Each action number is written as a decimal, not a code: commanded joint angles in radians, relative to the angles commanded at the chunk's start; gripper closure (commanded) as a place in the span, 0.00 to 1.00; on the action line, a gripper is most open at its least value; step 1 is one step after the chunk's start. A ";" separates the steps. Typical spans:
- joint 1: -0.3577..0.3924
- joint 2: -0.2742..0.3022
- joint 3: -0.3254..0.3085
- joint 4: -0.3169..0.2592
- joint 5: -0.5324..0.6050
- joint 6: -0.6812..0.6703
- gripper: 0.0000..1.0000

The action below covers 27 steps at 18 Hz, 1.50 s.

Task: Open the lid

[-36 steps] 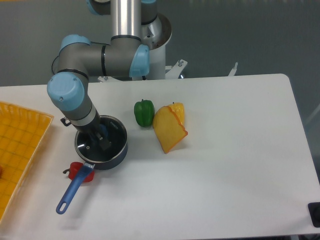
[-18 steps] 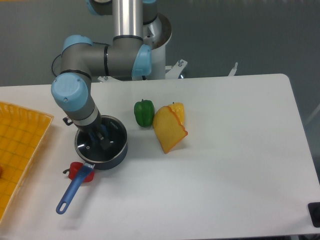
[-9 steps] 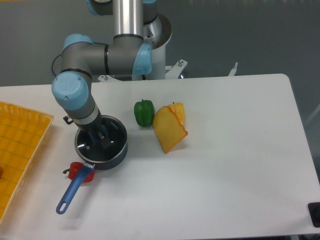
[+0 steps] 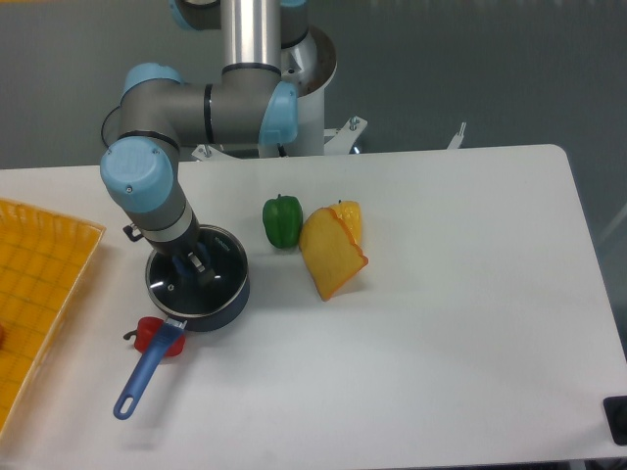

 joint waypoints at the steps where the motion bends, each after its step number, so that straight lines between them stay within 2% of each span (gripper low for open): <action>1: 0.000 -0.002 0.000 0.000 0.000 -0.002 0.40; 9: 0.002 -0.006 0.017 -0.002 -0.002 -0.003 0.45; 16: 0.011 -0.002 0.032 -0.006 -0.008 0.003 0.45; 20: 0.031 -0.003 0.069 -0.047 -0.018 0.003 0.45; 27: 0.049 -0.002 0.101 -0.051 -0.021 0.054 0.45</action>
